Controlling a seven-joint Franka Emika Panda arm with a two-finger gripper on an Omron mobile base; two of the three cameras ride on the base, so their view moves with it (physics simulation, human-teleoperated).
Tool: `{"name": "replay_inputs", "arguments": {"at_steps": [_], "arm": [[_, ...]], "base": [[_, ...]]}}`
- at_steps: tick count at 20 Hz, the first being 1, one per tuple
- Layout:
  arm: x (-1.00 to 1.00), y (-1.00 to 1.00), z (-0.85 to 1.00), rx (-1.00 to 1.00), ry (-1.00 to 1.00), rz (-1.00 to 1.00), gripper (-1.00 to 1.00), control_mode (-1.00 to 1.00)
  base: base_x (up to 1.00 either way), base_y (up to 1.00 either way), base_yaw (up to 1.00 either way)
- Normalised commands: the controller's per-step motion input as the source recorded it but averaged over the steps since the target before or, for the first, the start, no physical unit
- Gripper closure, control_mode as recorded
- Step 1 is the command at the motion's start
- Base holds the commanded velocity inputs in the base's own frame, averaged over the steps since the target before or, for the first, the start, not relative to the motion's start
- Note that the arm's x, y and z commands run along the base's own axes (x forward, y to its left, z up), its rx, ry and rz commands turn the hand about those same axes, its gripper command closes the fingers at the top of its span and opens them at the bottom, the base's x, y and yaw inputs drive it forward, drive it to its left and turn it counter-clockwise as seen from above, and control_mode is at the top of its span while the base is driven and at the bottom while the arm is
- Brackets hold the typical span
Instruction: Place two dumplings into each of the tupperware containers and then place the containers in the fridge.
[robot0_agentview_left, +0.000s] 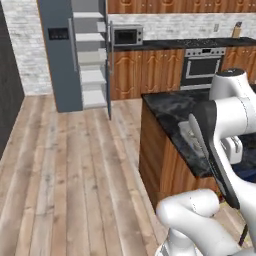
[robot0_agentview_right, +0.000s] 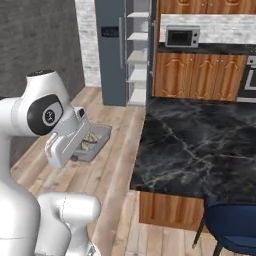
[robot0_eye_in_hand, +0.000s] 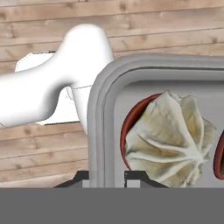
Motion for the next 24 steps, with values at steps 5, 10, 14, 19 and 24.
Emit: {"name": "replay_inputs", "arguments": {"at_steps": [5, 10, 14, 19, 24], "arm": [[0.00, 0.00, 0.00, 0.00, 0.00, 0.00, 1.00, 1.00], [0.00, 0.00, 0.00, 0.00, 0.00, 0.00, 1.00, 1.00], [0.00, 0.00, 0.00, 0.00, 0.00, 0.00, 1.00, 1.00], [0.00, 0.00, 0.00, 0.00, 0.00, 0.00, 1.00, 1.00], [0.00, 0.00, 0.00, 0.00, 0.00, 0.00, 1.00, 1.00]], "base": [[0.86, 1.00, -0.07], [0.90, 1.00, -0.06], [1.00, 1.00, -0.11], [0.99, 0.37, -0.10], [1.00, 0.05, -0.02]]}}
